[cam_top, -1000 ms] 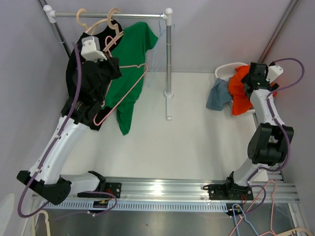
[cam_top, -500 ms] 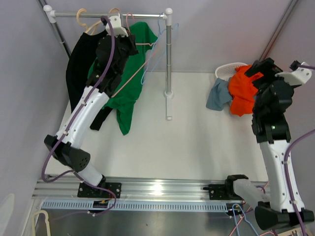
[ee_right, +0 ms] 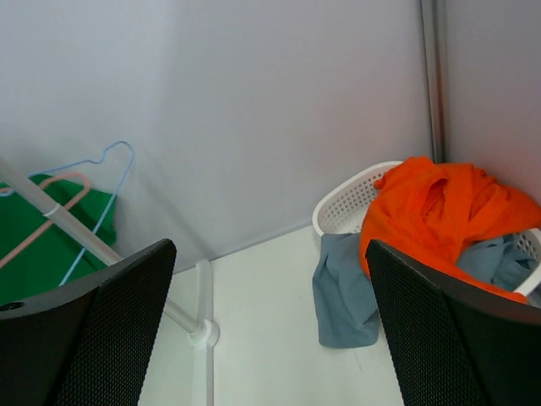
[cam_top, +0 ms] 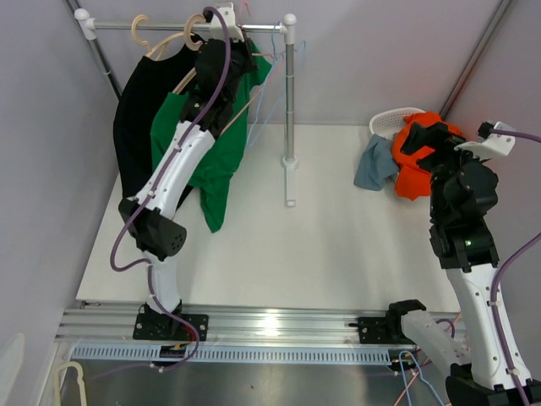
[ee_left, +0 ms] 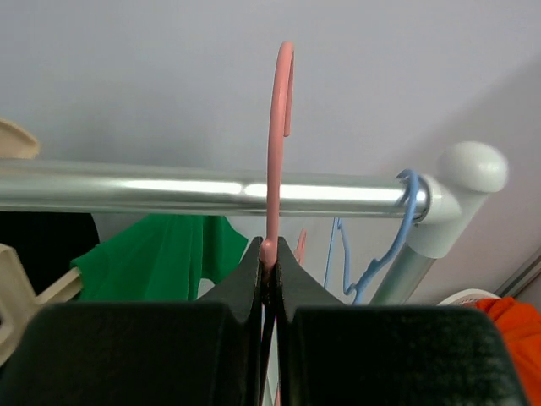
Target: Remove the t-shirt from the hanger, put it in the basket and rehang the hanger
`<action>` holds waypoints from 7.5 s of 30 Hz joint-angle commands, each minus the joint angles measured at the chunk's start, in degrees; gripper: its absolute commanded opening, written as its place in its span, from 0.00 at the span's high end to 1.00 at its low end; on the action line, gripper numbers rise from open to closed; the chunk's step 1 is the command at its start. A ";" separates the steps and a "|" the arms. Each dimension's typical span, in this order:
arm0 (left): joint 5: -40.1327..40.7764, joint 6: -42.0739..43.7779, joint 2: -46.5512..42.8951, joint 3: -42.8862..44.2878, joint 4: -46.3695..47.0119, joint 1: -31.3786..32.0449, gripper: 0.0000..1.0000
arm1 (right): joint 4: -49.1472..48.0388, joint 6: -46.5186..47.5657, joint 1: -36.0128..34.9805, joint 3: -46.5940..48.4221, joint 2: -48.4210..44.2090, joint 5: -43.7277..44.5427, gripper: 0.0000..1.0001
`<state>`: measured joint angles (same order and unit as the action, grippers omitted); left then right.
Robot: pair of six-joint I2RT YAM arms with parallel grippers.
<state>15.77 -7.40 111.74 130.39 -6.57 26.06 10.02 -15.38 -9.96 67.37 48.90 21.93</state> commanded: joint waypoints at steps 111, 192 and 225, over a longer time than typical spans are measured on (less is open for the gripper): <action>18.86 -19.76 -27.73 -11.06 -36.75 0.57 0.99 | -45.64 15.19 -64.03 -1.72 36.97 -28.28 1.00; -27.45 -17.92 -23.61 -17.76 -18.84 -18.68 0.99 | -5.32 -1.97 15.66 45.96 42.52 15.84 1.00; -24.91 -4.82 0.14 8.04 -8.91 -10.34 0.99 | 4.31 -8.53 19.71 19.47 29.76 -3.47 0.00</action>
<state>-6.87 -12.95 111.61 136.88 -18.61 14.17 16.62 -25.50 10.72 88.31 80.12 19.92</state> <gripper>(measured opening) 0.053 0.993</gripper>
